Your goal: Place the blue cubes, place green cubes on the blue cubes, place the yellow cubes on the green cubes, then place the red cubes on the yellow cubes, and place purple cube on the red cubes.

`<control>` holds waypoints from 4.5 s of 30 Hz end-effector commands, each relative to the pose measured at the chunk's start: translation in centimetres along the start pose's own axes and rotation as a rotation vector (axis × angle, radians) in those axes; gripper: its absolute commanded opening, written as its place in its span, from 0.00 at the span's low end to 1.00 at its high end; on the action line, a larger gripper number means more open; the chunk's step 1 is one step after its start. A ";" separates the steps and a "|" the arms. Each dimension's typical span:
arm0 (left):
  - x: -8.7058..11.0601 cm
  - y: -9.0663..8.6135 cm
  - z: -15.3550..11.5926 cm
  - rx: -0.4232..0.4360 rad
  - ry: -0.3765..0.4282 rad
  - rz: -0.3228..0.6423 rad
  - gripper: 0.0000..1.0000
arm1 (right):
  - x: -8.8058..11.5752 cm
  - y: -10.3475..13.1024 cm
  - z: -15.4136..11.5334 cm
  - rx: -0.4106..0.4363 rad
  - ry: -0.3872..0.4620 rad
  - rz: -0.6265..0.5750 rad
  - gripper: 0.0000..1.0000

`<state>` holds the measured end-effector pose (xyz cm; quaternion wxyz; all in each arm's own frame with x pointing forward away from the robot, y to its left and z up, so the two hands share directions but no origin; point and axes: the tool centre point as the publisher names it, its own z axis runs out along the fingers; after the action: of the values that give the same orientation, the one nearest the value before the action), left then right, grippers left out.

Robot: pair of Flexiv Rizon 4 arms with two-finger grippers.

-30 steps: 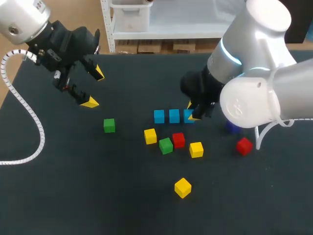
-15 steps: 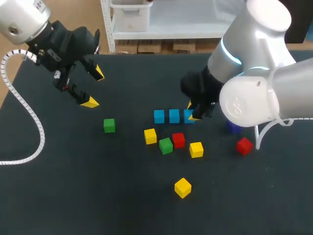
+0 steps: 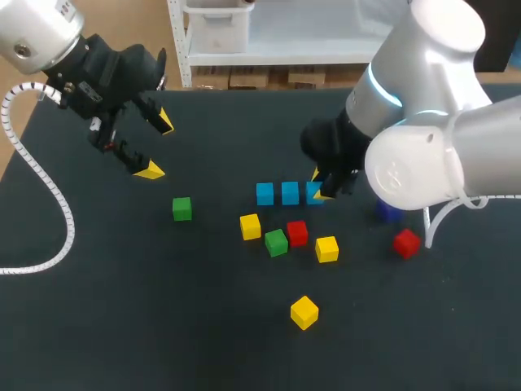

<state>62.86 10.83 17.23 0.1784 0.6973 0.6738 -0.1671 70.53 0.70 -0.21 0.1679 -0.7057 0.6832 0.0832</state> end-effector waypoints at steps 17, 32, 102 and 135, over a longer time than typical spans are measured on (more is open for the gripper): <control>0.1 0.0 0.0 0.000 -0.002 0.002 1.00 | 0.1 -0.2 0.0 -0.004 -0.004 0.003 0.15; 0.1 0.0 0.0 0.000 -0.002 0.002 1.00 | 0.0 -0.2 0.1 -0.009 -0.009 0.002 0.44; 0.1 0.0 0.0 0.000 -0.002 0.002 1.00 | 14.6 9.9 -12.5 -0.030 -0.232 0.072 1.00; 2.3 -0.1 0.4 -0.048 0.098 0.035 1.00 | 17.2 9.4 -13.1 -0.062 -0.234 0.050 1.00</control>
<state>63.21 12.74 15.88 0.1652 0.7127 0.6701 -0.1254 60.59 -20.11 4.83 0.2218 -0.6787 0.6742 0.1891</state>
